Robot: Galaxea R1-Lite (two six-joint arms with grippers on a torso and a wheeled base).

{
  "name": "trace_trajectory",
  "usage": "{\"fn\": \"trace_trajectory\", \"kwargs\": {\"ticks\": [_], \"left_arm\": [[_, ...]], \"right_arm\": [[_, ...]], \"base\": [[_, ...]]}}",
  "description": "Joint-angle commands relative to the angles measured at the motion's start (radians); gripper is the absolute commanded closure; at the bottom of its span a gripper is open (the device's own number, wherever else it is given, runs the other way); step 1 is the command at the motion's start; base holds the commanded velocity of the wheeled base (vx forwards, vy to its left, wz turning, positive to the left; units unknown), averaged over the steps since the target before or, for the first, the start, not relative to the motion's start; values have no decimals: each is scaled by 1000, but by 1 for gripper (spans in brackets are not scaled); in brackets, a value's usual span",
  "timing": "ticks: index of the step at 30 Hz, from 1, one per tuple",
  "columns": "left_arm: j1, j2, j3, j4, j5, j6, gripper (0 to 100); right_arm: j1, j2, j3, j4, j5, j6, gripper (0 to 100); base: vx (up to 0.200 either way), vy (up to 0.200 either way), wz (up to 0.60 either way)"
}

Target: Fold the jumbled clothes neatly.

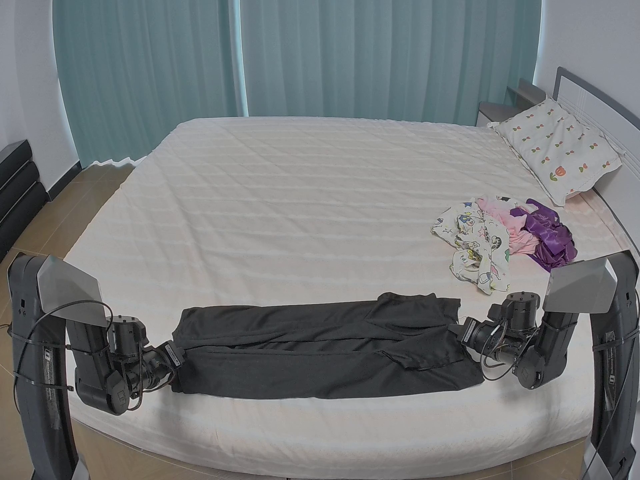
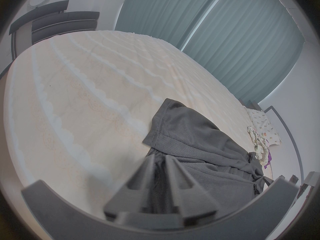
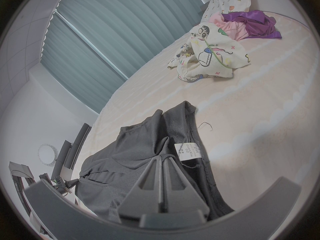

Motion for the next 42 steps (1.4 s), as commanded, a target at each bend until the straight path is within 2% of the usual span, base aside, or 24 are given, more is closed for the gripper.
{"fn": "trace_trajectory", "kwargs": {"ticks": [1, 8, 15, 21, 23, 26, 27, 31, 42], "left_arm": [[-1, 7, 0, 0, 0, 1, 0], [10, -5, 8, -1, 0, 1, 0], [89, -119, 3, 17, -12, -1, 0], [109, -251, -63, 167, -25, -15, 0], [103, -292, -95, 246, -26, -41, 0], [92, -292, -99, 250, -26, -62, 0], [73, -286, -103, 250, -28, -117, 0], [62, -260, -112, 249, -46, -197, 0], [65, -220, -121, 243, -52, -206, 0]], "right_arm": [[10, 17, -1, 0, 1, 0, 0], [1, -18, 3, -3, 1, 1, 0], [-54, -89, 3, 6, 1, 1, 0], [-40, -116, -28, 43, 1, 1, 0], [-6, -116, -100, 129, 1, 3, 0], [4, -116, -135, 173, 1, 1, 0], [29, -106, -204, 256, 1, 1, 0], [38, -73, -271, 336, 1, 1, 0], [58, 25, -382, 411, -1, -11, 0]], "base": [[0, 0, 0], [0, 0, 0], [0, 0, 0], [0, 0, 0], [0, 0, 0], [0, 0, 0], [0, 0, 0], [0, 0, 0], [0, 0, 0]]}}
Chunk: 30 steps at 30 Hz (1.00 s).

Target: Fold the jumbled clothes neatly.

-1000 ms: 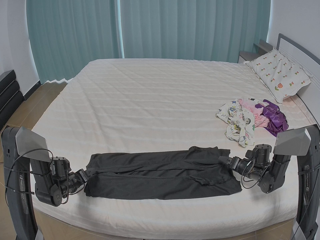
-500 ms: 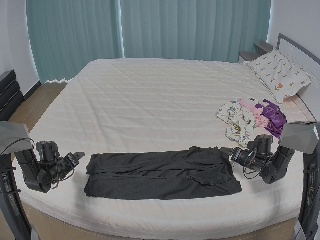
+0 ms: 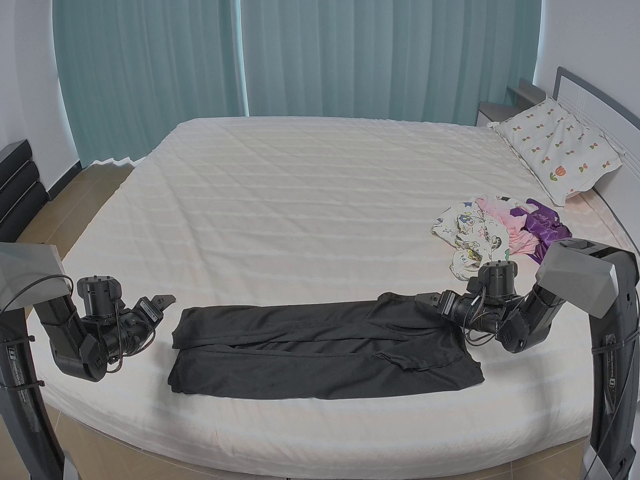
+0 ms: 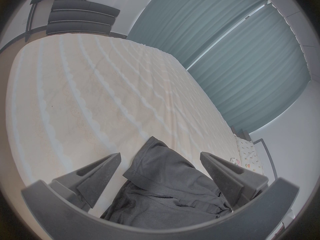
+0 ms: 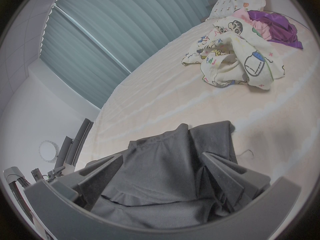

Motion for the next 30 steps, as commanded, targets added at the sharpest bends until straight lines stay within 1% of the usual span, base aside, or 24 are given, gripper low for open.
{"fn": "trace_trajectory", "kwargs": {"ticks": [1, 2, 3, 7, 16, 21, 26, 27, 30], "left_arm": [[1, 14, -7, -1, 0, 0, 0], [3, 14, -7, -1, 0, 0, 0], [4, 14, -7, -1, 0, 0, 0], [4, 26, -9, -3, 0, 0, 0], [3, 41, -10, -8, 7, 0, 0], [0, 46, -25, 0, 15, 1, 0], [-4, 47, -64, 14, 49, 4, 0], [-4, 47, -64, 14, 49, 4, 0], [-30, 52, -148, 111, 50, 6, 0]], "right_arm": [[12, 54, -47, 5, -1, -2, 0], [13, 52, -47, 5, -1, -3, 0], [15, 49, -43, 5, -1, -3, 100], [12, 26, -9, 6, -1, -5, 100], [-53, -15, 74, 6, 1, -29, 100], [-57, -14, 84, 6, 2, -29, 100], [-53, -14, 86, 8, 4, -29, 100], [-53, -14, 86, 8, 4, -29, 0], [-45, -11, 88, 5, 5, -29, 0]], "base": [[0, 0, 0], [0, 0, 0], [0, 0, 0], [0, 0, 0], [0, 0, 0], [0, 0, 0], [0, 0, 0], [0, 0, 0], [0, 0, 0]]}}
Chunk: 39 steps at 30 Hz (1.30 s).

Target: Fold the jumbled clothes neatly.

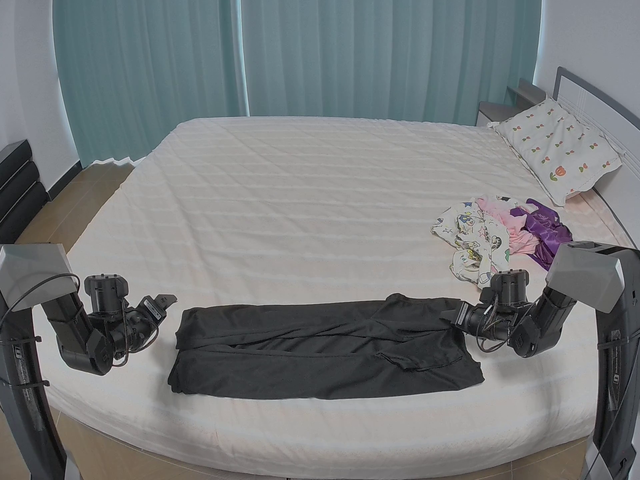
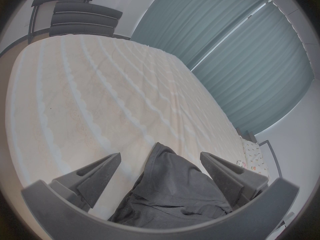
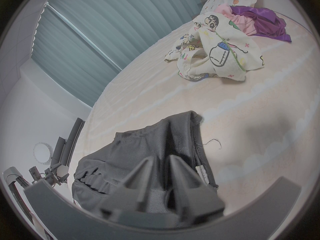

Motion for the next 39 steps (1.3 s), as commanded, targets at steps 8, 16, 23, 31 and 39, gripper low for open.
{"fn": "trace_trajectory", "kwargs": {"ticks": [8, 16, 23, 31, 39], "left_arm": [[-79, 90, -244, 215, -2, 62, 0], [-111, 168, -302, 231, 1, 146, 0], [-113, 171, -342, 269, 4, 160, 0], [-108, 176, -347, 270, 52, 203, 0], [-105, 212, -387, 281, 55, 201, 100]], "right_arm": [[2, -48, 59, -15, 1, 3, 0], [-14, -42, 91, -52, -1, 14, 0], [-9, -39, 89, -55, 1, 14, 0], [-9, -39, 89, -56, 1, 14, 0], [-4, -39, 89, -60, 1, 14, 0]], "base": [[0, 0, 0], [0, 0, 0], [0, 0, 0], [0, 0, 0], [0, 0, 0]]}}
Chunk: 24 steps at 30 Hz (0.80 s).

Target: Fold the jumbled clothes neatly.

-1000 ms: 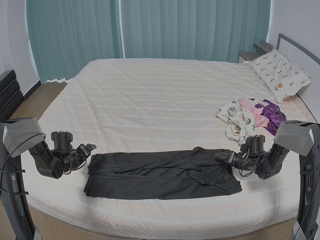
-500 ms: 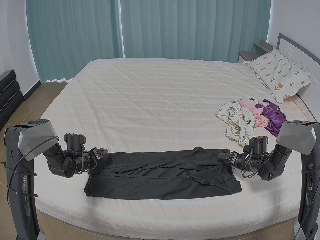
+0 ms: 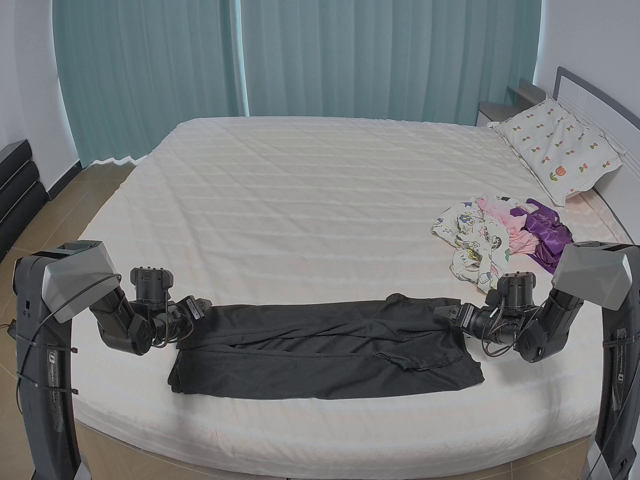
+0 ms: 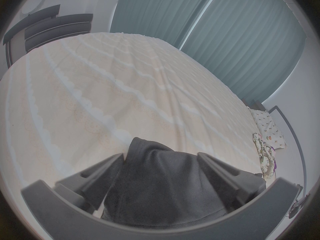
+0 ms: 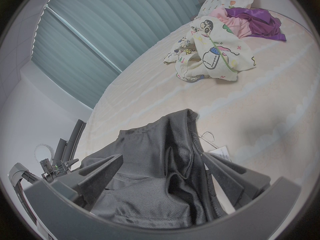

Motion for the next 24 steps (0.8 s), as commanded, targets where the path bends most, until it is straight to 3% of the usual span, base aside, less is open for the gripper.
{"fn": "trace_trajectory", "kwargs": {"ticks": [1, 9, 24], "left_arm": [[4, 27, -27, 14, 2, -1, 100], [20, 27, -59, 23, 66, -7, 100], [46, 28, -81, 16, 73, -14, 100]], "right_arm": [[3, 3, 0, -1, 0, 0, 0], [1, 6, -3, -1, 0, 0, 0], [-3, 7, -5, -1, 0, 1, 0]], "base": [[0, 0, 0], [0, 0, 0], [0, 0, 0]]}}
